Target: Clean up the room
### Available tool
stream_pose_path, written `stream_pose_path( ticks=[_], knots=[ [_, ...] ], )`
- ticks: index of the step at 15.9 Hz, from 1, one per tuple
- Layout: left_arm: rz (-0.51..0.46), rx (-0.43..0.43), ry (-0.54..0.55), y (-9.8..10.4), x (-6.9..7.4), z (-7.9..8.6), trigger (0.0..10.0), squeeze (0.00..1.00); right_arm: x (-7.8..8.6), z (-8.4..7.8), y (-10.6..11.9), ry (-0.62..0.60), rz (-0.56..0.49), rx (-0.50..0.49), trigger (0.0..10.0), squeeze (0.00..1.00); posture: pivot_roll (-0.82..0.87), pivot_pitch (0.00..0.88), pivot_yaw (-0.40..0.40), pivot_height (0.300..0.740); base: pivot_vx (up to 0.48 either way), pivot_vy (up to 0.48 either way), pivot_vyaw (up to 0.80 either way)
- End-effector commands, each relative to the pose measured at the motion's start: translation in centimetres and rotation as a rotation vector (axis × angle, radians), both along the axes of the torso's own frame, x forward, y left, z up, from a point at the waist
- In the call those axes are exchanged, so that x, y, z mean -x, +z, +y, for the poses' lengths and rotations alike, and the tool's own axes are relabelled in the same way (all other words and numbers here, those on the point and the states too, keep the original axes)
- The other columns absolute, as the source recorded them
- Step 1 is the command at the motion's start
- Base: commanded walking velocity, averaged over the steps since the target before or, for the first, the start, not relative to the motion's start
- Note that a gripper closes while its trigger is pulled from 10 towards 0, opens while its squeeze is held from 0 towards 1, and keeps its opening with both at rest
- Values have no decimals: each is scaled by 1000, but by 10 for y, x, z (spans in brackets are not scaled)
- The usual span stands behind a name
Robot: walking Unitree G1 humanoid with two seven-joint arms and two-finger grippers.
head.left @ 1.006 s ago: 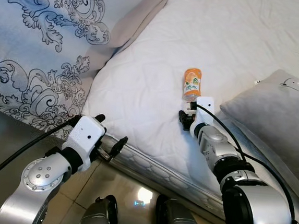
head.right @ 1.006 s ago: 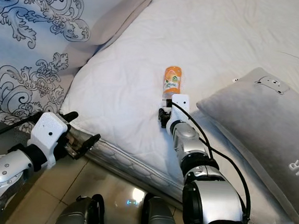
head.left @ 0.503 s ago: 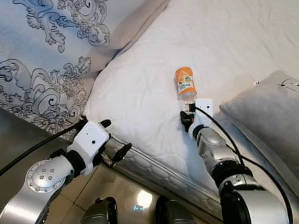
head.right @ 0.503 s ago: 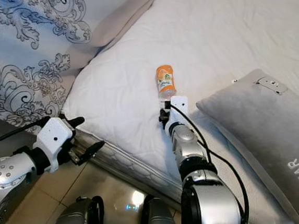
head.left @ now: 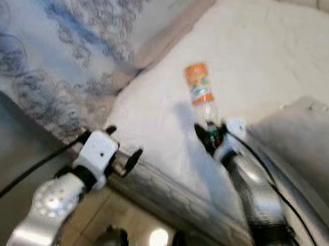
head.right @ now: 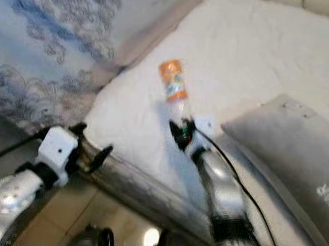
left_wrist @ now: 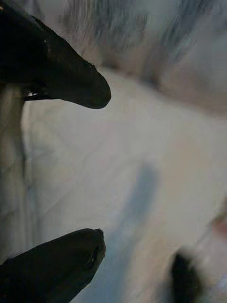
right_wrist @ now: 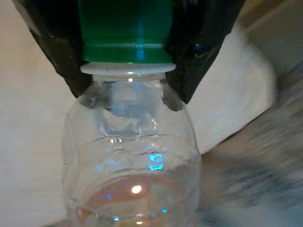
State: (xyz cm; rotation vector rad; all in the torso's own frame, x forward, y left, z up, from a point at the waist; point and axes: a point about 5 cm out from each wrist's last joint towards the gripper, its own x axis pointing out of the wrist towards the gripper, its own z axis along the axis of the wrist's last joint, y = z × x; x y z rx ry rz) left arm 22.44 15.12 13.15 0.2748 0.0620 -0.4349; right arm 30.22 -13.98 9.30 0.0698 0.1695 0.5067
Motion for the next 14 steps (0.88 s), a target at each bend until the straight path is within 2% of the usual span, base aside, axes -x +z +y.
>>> stream_pose_path(
  ticks=[1,2,3,4,6,7,8,10,12,13,14],
  knots=[
    [6,-9,33,-4,5,3,10000,663,10,3,7,102,-2,0,10000,0,-71,82,12,740,0,0,800],
    [8,2,26,-5,6,2,10000,655,16,1,4,130,14,14,10000,0,-72,82,10,740,0,0,800],
    [9,24,11,-6,8,-1,10000,675,28,-5,-1,177,52,48,10000,0,-71,82,11,740,0,0,800],
    [-2,8,14,-6,9,0,10000,675,40,-7,-2,217,86,66,10000,0,-70,83,9,740,0,0,800],
    [36,0,54,-9,6,7,10000,643,48,-4,-4,260,121,96,10000,0,-71,82,4,740,0,0,800],
    [100,35,64,-13,5,12,10000,541,50,0,-6,282,133,109,10000,0,-71,83,4,740,0,0,800],
    [125,62,88,-15,5,14,10000,0,49,2,-7,277,141,117,10000,0,-71,86,5,740,0,0,800],
    [158,91,150,-19,5,18,10000,0,48,3,-8,250,153,126,10000,0,-68,88,2,740,0,0,800],
    [151,45,208,-21,4,23,10000,0,51,3,-11,233,167,135,10000,0,-68,92,1,740,0,0,800],
    [176,89,271,-25,4,26,10000,0,53,2,-15,207,184,133,10000,0,-68,92,1,740,0,0,800],
    [177,61,296,-27,4,29,10000,0,53,1,-17,171,186,135,10000,0,-78,96,5,740,0,0,800]
  ],
)
